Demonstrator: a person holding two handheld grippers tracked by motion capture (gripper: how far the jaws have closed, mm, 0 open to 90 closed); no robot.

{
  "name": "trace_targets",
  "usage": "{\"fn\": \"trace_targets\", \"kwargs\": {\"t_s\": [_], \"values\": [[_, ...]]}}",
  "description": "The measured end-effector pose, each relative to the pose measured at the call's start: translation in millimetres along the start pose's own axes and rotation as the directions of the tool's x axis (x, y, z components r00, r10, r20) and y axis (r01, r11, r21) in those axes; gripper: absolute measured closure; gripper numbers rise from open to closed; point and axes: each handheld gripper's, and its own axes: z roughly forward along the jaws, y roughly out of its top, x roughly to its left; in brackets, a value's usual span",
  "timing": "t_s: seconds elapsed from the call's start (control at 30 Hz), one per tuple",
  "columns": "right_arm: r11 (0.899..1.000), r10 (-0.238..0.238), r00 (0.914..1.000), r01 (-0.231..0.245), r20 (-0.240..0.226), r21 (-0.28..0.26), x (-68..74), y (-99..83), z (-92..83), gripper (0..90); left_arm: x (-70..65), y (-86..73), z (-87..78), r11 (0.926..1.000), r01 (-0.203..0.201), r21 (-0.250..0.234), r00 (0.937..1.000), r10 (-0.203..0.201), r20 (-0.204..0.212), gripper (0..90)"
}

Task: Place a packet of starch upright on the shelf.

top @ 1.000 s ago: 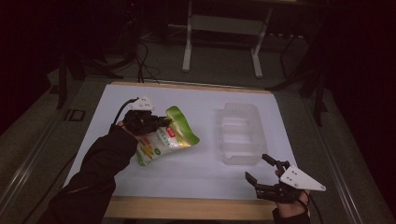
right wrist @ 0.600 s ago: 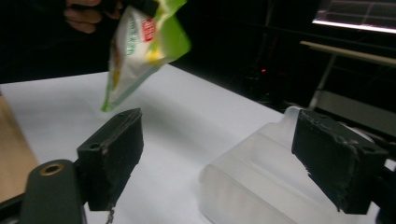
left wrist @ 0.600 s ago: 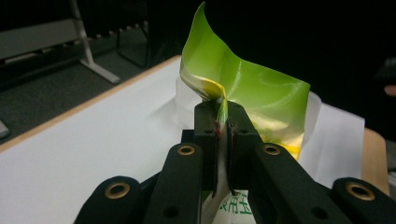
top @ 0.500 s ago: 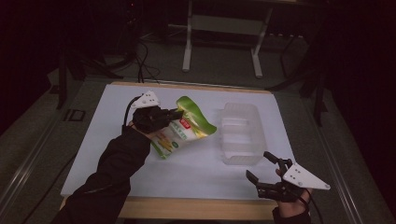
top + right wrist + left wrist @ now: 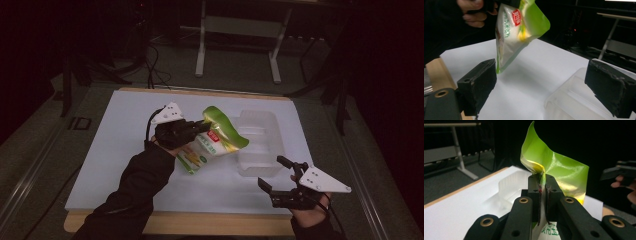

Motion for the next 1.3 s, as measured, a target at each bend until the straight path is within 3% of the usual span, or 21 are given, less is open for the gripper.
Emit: {"fn": "trace_targets", "kwargs": {"t_s": [0.1, 0.2, 0.3, 0.43, 0.57, 0.67, 0.77, 0.93, 1.03, 1.07, 1.13, 1.2, 1.3], "values": [[1.0, -0.011, 0.9999, 0.011, 0.007, 0.001, -0.5, 6.9, 6.7, 10.6, -5.6, -0.2, 3.5, 0.9998, -0.002, -0.02, 1.0, 0.002, 0.008, 86.0], [0.999, -0.032, 0.9992, 0.033, -0.021, 0.012, -2.7, 13.1, 18.8, 15.7, -10.8, -1.4, 7.2, 0.9993, 0.006, -0.037, 0.9999, -0.006, 0.01, 86.0], [0.999, -0.02, 0.9994, 0.021, -0.028, 0.026, -4.6, 15.0, 27.3, 16.2, -15.2, -2.9, 7.9, 0.9961, 0.023, -0.085, 0.9997, -0.024, -0.002, 86.0], [0.999, 0.013, 0.9989, -0.011, -0.046, 0.048, -5.9, 21.0, 46.7, 17.0, -30.7, -6.9, 10.6, 0.988, 0.003, -0.154, 0.9972, -0.014, -0.073, 86.0], [0.999, 0.024, 0.9982, -0.022, -0.054, 0.043, -7.4, 26.2, 55.4, 17.2, -35.5, -7.9, 13.5, 0.9853, 0.016, -0.17, 0.9952, -0.032, -0.093, 86.0], [0.999, 0.022, 0.9968, -0.019, -0.076, 0.037, -9.6, 29.8, 65.1, 26.2, -36.8, -9.1, 17.6, 0.9828, 0.046, -0.179, 0.9966, -0.057, -0.06, 86.0], [0.999, 0.025, 0.9965, -0.022, -0.079, 0.045, -10.3, 30.8, 70.3, 29.3, -36.9, -10.5, 19.5, 0.981, 0.065, -0.183, 0.9967, -0.073, -0.036, 86.0], [0.997, 0.042, 0.9918, -0.033, -0.121, 0.076, -14.4, 33.9, 81.1, 43.0, -37.6, -12.0, 21.6, 0.9808, 0.072, -0.181, 0.9964, -0.079, -0.03, 86.0], [0.995, 0.046, 0.9902, -0.035, -0.132, 0.089, -15.2, 34.3, 82.3, 46.8, -36.3, -11.8, 20.9, 0.9799, 0.076, -0.185, 0.9961, -0.083, -0.031, 86.0], [0.991, 0.081, 0.9825, -0.062, -0.168, 0.116, -18.7, 34.9, 85.9, 51.6, -36.0, -12.0, 20.5, 0.9766, 0.091, -0.195, 0.9949, -0.097, -0.026, 86.0], [0.986, 0.112, 0.9734, -0.083, -0.2, 0.147, -20.0, 36.2, 88.6, 57.6, -35.6, -11.3, 20.5, 0.9786, 0.082, -0.189, 0.996, -0.087, -0.019, 86.0], [0.983, 0.113, 0.9722, -0.08, -0.205, 0.166, -20.0, 37.7, 91.4, 60.3, -35.4, -10.9, 20.5, 0.9805, 0.079, -0.18, 0.9967, -0.082, -0.005, 86.0], [0.977, 0.138, 0.964, -0.095, -0.227, 0.189, -22.1, 39.6, 93.8, 73.0, -36.1, -10.1, 19.3, 0.9803, 0.08, -0.181, 0.9968, -0.08, 0.007, 86.0]]}}
